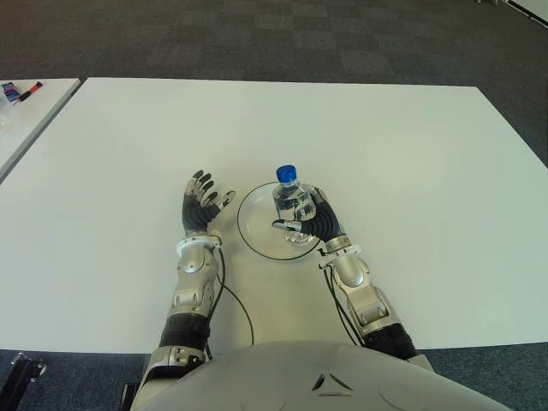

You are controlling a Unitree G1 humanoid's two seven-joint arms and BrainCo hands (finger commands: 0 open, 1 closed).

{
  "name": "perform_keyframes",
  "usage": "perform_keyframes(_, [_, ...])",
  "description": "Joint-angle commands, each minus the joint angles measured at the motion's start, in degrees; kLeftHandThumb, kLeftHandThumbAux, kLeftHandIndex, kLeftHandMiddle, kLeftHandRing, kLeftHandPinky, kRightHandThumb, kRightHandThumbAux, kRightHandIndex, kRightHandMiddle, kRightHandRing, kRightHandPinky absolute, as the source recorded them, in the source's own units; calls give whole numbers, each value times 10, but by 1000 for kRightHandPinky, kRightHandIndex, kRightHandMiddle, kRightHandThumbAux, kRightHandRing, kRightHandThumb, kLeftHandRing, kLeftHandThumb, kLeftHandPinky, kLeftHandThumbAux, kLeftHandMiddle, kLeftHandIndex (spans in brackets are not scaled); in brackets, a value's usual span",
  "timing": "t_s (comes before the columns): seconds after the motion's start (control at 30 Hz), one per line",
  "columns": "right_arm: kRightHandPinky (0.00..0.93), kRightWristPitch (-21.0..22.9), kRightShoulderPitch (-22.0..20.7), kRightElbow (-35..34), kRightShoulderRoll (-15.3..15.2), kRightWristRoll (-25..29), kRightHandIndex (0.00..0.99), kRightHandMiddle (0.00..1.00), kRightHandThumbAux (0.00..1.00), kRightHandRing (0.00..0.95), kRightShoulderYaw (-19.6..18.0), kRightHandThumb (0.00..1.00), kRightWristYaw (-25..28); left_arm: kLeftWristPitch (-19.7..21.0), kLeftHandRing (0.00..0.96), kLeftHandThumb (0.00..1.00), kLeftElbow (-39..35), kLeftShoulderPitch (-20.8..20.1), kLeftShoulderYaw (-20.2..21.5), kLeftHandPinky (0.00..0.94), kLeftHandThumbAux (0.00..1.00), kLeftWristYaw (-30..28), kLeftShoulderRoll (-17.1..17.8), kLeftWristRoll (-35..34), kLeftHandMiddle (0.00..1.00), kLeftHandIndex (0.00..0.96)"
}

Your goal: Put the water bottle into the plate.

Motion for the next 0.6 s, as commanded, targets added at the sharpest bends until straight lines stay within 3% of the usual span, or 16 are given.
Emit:
perform_keyframes(0.03, [822,17,-13,2,3,12,395,525,680,863,0,854,13,14,169,38,4,2,-4,201,998,4,-31,0,181,149])
perform_keyframes(0.37, [835,42,-21,11,5,-8,400,532,677,870,7,856,7,20,162,36,0,4,-6,191,998,8,-31,6,176,147])
perform_keyframes(0.6, [835,30,-28,29,1,-8,399,532,678,869,7,856,1,21,162,32,-5,6,-7,194,998,8,-33,4,176,148])
